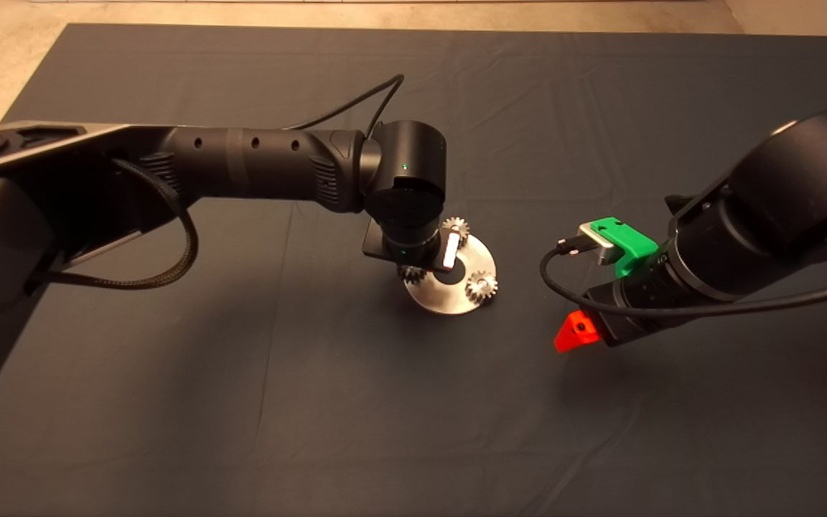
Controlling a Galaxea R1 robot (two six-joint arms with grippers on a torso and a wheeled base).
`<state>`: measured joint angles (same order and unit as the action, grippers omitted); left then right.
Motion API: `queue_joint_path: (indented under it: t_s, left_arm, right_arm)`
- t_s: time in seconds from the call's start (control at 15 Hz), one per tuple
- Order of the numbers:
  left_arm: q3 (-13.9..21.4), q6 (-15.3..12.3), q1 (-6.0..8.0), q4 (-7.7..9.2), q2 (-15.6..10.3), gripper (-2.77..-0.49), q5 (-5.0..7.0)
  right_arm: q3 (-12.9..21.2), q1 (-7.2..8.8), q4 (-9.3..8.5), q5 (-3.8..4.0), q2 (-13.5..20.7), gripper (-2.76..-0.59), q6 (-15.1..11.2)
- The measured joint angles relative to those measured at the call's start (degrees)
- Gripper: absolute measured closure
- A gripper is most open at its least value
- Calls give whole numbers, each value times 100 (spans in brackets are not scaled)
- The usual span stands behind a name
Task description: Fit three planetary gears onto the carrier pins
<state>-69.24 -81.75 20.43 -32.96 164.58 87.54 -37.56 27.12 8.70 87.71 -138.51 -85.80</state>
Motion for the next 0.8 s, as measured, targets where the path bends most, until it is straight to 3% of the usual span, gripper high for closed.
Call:
queue_joint_path:
  t_s: [0.8]
  left_arm:
    - [0,-37,-62,-162,69,-82,22]
  right_arm:
    - [0,0,0,0,11,-275,0]
